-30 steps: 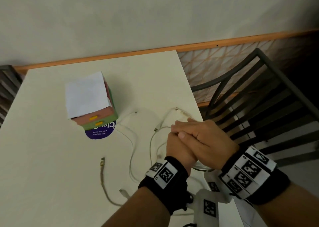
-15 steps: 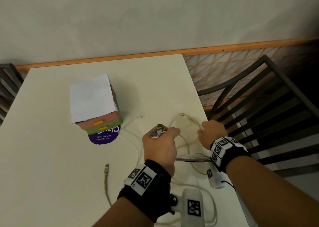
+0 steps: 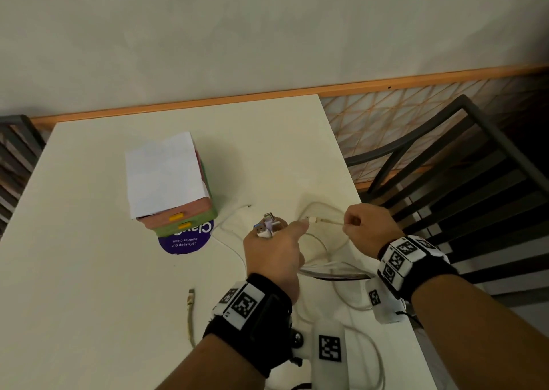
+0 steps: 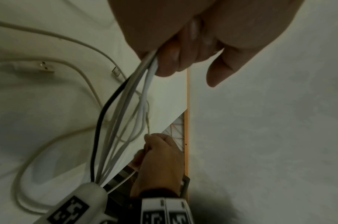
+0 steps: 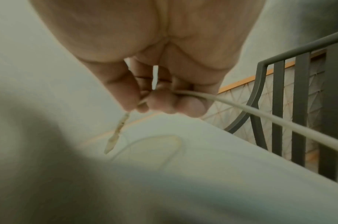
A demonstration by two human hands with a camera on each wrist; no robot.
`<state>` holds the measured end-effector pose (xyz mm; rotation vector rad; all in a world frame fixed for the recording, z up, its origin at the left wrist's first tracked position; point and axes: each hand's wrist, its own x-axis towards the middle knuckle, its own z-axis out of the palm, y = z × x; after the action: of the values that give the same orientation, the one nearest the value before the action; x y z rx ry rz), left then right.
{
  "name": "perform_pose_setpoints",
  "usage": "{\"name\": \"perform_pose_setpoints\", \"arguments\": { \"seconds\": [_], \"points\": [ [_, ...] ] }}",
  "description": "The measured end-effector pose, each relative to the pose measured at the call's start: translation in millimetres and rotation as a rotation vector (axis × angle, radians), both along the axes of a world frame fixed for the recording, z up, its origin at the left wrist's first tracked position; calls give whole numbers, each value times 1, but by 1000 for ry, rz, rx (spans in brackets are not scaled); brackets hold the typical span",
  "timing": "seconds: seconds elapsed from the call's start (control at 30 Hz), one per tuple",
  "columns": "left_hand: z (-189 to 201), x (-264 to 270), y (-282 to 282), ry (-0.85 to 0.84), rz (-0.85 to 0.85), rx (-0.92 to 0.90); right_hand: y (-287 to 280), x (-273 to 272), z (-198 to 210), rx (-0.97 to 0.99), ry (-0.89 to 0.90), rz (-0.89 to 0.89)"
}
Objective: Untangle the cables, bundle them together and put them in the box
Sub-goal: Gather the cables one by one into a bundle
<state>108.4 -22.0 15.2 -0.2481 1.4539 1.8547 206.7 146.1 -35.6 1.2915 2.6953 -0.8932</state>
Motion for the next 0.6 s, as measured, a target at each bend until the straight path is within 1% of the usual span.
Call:
{"name": "perform_pose_setpoints", "arguments": {
  "seconds": [0.1, 0.17, 0.23, 0.27, 0.37, 0.43, 0.5, 0.53, 0.6],
  "points": [
    [0, -2, 0, 11, 13, 15, 1, 5, 13, -178, 230, -29],
    [3, 0, 1, 6, 12, 48, -4, 8, 26, -323, 425, -36],
    [8, 1, 3, -4, 0, 86, -14, 10, 42, -452, 581, 10],
    [10, 2, 5, -3, -8, 108, -20, 12, 49, -503, 620, 49],
    [19, 5, 10, 21, -33, 154, -43, 17, 64, -569, 633, 205],
    [25, 7, 12, 32, -50, 114, -57, 19, 68, -543, 610, 283],
    [30, 8, 10, 41, -42, 69, -64, 22, 69, -533, 590, 301],
    [33, 8, 8, 34, -38, 84, -64, 25, 69, -528, 581, 300],
    [38, 7, 2, -14, -42, 188, -57, 32, 64, -492, 563, 277]
  ]
}}
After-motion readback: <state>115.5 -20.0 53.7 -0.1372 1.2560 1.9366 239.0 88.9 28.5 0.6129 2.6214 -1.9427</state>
